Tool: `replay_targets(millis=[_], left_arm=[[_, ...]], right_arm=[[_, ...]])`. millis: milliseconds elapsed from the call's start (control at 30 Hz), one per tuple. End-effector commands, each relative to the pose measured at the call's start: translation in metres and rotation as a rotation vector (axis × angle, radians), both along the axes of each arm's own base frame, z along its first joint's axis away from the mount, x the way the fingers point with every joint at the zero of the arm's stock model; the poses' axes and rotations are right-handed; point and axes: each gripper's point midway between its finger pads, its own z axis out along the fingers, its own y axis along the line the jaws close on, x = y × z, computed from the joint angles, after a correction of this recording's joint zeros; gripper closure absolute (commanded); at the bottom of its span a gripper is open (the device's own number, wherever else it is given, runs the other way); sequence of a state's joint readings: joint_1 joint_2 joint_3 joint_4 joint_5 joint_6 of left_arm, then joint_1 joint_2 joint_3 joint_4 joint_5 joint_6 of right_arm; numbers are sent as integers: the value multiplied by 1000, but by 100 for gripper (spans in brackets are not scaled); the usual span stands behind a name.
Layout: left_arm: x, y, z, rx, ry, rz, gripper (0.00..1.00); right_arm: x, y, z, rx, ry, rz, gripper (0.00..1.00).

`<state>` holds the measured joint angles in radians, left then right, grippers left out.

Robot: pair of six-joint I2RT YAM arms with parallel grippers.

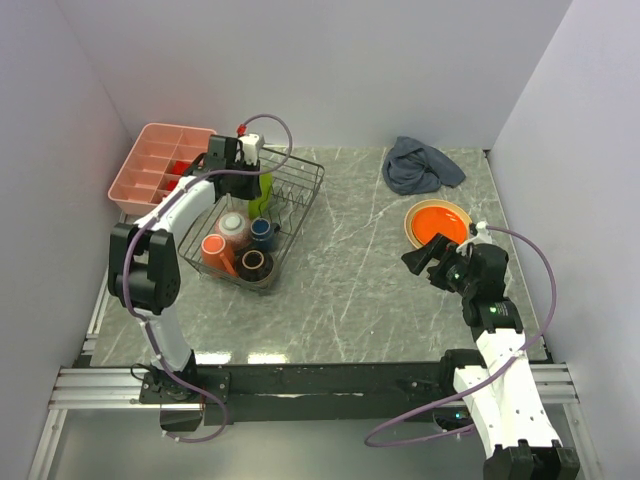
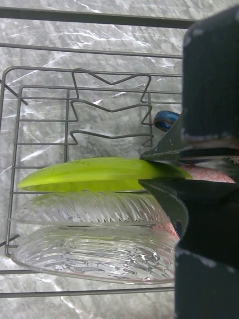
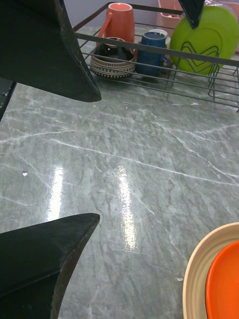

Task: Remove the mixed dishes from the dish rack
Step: Pick up the plate from the dish rack.

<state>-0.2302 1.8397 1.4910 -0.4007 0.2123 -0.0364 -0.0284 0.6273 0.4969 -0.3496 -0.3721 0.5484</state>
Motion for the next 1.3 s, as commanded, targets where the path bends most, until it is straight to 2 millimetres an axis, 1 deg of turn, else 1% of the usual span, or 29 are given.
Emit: replay_targets(millis=[0,33,100,133,267,400,600,800,1100,1233,1267], left_arm=[[1,-14,27,-20,-57,-107,87],[-1,-14,29,-22,-56,-111,90],[-2,-15,36,-25,-69,-125,91],[-3,-16,40,-27,-69,-130,94],[-8,-18,53,-40,-74,-150,96],[-11,-19,71,-49,-100,-160,99],[-15,-16,86,-42,-114,-152,99],[-21,-17,99,-56,-123,-160,99],[-29,-15,113,-56,-137,-160,99],[-37,-18,118,-67,-137,-188,99],[-41,-20,123,-75,-145,-205,99]], right_arm=[[4,4,7,-2,-47,27,0],[4,4,7,-2,-48,27,0],[4,4,7,-1,-48,27,0],[3,4,7,-1,-48,30,0],[3,4,8,2,-49,29,0],[3,6,8,8,-50,34,0],[3,7,7,13,-49,37,0],[3,8,8,22,-50,42,0],[1,10,8,30,-53,50,0],[1,11,10,34,-58,52,0],[1,11,10,34,-57,54,0]])
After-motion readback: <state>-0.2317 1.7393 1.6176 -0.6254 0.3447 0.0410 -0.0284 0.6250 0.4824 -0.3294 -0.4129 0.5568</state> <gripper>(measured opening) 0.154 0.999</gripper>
